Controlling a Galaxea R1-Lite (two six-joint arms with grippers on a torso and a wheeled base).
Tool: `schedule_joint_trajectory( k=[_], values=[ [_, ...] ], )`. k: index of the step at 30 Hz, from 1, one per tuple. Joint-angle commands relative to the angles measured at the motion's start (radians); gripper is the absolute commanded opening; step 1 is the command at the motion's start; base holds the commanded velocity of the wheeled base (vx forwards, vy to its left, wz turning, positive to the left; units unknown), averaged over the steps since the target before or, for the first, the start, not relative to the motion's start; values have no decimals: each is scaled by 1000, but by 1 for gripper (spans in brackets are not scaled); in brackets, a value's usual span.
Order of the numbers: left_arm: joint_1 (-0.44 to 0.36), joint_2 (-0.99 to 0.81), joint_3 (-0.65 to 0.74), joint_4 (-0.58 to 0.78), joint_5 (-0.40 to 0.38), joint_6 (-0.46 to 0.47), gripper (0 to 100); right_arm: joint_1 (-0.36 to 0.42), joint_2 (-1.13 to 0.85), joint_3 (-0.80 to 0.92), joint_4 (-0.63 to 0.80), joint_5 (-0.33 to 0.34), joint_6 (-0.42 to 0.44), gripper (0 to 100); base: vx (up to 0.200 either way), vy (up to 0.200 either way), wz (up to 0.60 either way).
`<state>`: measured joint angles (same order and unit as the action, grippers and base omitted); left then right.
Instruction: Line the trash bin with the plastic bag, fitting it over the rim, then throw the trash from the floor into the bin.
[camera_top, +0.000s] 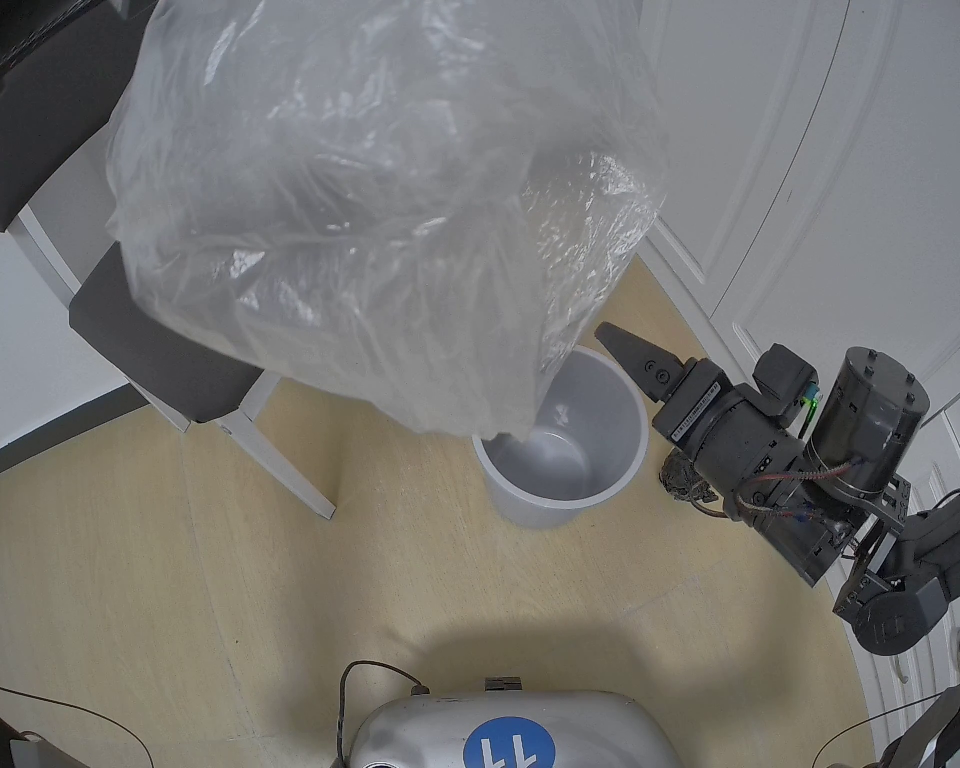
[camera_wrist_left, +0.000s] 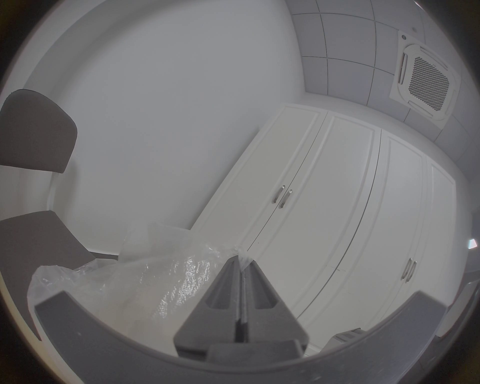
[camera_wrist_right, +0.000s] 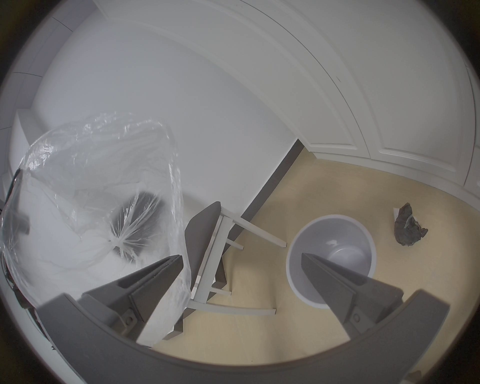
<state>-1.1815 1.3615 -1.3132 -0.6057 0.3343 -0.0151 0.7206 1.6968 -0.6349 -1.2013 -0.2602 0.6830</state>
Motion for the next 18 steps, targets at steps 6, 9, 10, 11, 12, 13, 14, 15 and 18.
schedule_joint_trajectory(
  k=[6, 9, 10, 11, 12, 13, 14, 15, 18],
  values=[
    [-1, 4, 0, 0, -1, 0, 0, 85, -9, 27, -3, 1, 9, 100, 0, 0, 0],
    [-1, 4, 0, -2, -1, 0, 0, 128, -3, 46, -4, -1, 9, 100, 0, 0, 0],
    [-1, 4, 0, -2, -1, 0, 0, 128, -3, 46, -4, -1, 9, 100, 0, 0, 0],
    [-1, 4, 0, -2, -1, 0, 0, 158, 3, 58, -4, -1, 9, 100, 0, 0, 0],
    [-1, 4, 0, -2, -1, 0, 0, 169, 9, 64, -4, -1, 9, 100, 0, 0, 0],
    [-3, 4, 0, -2, -1, 0, 0, 178, 18, 67, -6, -2, 9, 100, 0, 0, 0],
    [-3, 4, 0, -2, -1, 0, 0, 178, 18, 67, -6, -1, 9, 100, 0, 0, 0],
    [-9, 2, 0, -2, -1, 0, 0, 181, 32, 67, -8, -2, 9, 100, 0, 0, 0],
    [-36, 1, -1, -8, 0, 1, 0, 181, 40, 66, -8, -1, 10, 100, 0, 0, 0]
  ],
)
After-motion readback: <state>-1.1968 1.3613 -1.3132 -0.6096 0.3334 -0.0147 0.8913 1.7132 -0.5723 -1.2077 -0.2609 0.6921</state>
